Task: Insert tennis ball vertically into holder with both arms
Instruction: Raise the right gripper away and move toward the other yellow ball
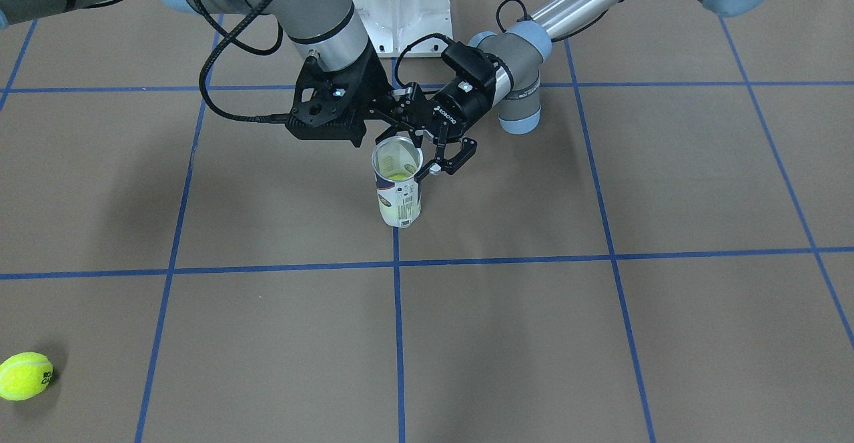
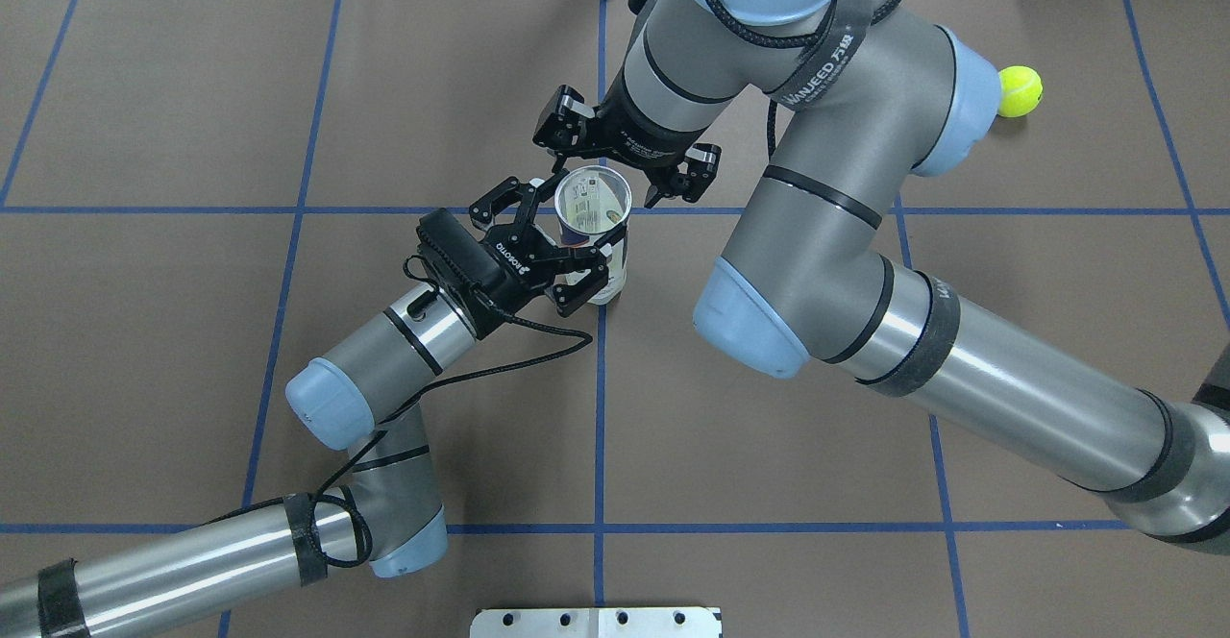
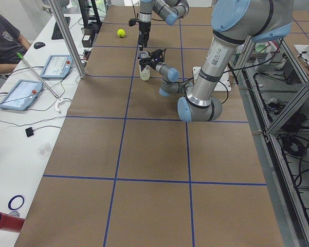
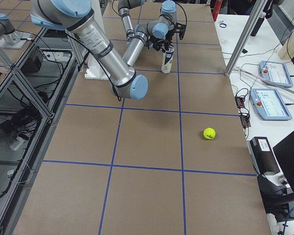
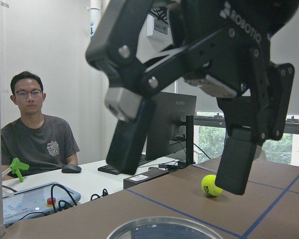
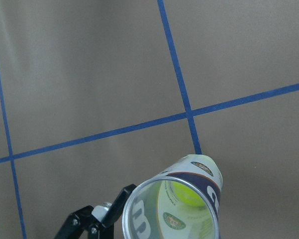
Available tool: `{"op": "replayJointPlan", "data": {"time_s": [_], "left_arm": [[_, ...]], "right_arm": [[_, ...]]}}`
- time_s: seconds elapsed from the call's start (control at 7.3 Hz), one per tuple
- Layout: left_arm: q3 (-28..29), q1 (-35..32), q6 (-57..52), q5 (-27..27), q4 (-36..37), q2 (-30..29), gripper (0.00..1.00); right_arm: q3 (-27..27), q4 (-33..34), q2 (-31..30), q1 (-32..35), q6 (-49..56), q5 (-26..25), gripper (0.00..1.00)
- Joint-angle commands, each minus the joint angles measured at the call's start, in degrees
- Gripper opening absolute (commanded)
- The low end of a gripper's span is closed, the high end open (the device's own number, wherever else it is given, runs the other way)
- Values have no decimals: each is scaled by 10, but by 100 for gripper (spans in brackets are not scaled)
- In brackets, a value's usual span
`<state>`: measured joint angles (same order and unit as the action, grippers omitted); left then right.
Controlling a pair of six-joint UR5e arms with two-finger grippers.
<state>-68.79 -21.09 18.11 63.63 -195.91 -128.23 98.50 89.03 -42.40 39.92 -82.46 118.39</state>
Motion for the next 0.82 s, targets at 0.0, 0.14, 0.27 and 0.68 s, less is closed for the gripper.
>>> {"op": "replayJointPlan", "data": {"time_s": [0.0,0.14,0.27,0.68], "left_arm": [[0,0,0,0,0,0,86],[0,0,0,0,0,0,86],[0,0,0,0,0,0,86],[0,-1,0,0,0,0,86]], "right_arm": [[17,-3,-50,37,17,26,99],[19,-4,-85,72,84,45,99],[15,-4,-117,120,161,56,99],[-99,-11,-168,245,371,61,99]]}}
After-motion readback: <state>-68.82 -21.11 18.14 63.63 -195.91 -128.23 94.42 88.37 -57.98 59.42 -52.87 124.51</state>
